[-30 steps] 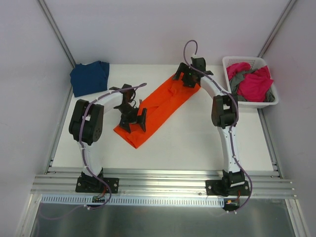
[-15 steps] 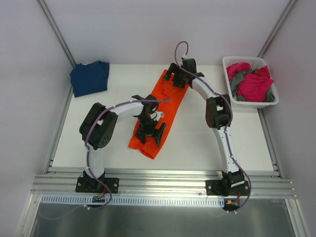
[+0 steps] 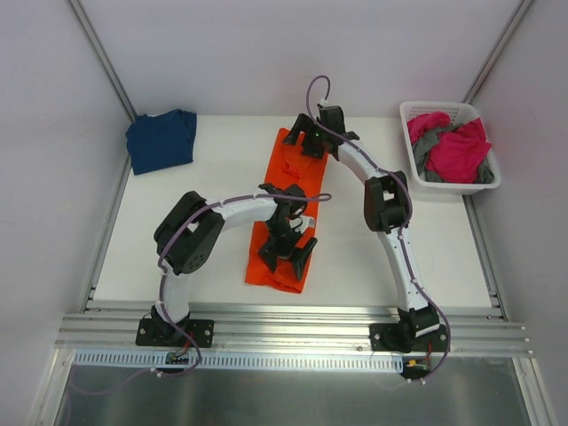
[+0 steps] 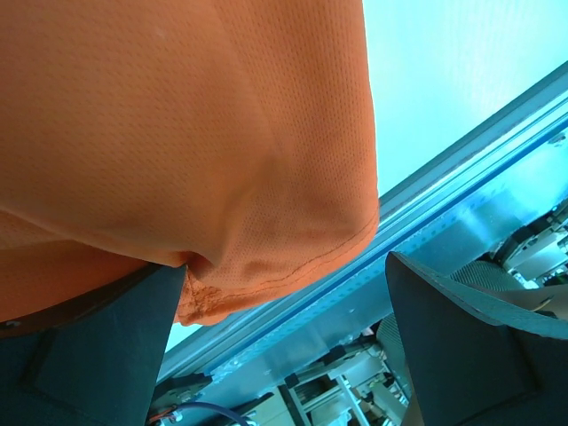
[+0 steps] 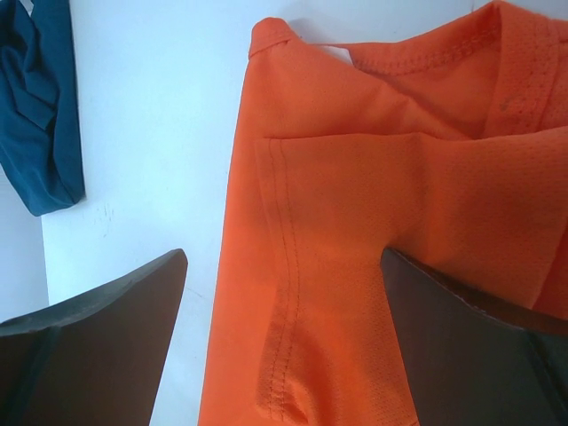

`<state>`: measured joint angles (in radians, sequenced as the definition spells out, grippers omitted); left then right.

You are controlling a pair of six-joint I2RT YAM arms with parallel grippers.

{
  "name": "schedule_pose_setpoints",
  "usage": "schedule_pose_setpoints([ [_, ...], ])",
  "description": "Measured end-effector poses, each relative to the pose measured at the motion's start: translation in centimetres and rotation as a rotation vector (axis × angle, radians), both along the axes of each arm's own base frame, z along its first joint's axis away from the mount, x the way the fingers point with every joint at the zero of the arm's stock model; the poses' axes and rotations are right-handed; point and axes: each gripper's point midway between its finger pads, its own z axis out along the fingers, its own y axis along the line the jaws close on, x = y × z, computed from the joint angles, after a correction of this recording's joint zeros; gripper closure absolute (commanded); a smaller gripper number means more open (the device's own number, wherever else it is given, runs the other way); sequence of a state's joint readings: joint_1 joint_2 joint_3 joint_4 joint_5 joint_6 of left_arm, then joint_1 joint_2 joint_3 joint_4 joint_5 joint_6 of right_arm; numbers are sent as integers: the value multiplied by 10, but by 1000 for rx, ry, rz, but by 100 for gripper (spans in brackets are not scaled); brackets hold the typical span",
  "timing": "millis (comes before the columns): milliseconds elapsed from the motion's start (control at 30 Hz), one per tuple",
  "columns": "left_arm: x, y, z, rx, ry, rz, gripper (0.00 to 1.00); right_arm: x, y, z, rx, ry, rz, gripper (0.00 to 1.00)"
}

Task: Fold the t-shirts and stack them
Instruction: Fold the tshirt

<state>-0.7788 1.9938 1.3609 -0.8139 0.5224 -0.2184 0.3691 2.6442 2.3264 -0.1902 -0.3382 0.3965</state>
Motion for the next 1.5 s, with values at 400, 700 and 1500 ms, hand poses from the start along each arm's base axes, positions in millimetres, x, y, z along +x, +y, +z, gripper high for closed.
schedule_pose_setpoints([
  [400,-19,-15,1,-16,-11,-65,1,2,4,1,19,-1,7,3],
  [700,-18,-29,1,-35,23,-70,1,2,4,1,21,-2,10,3],
  [1500,48,-6,60,27,-549,-204,1,-5,-38,55,-121,-118,20,3],
])
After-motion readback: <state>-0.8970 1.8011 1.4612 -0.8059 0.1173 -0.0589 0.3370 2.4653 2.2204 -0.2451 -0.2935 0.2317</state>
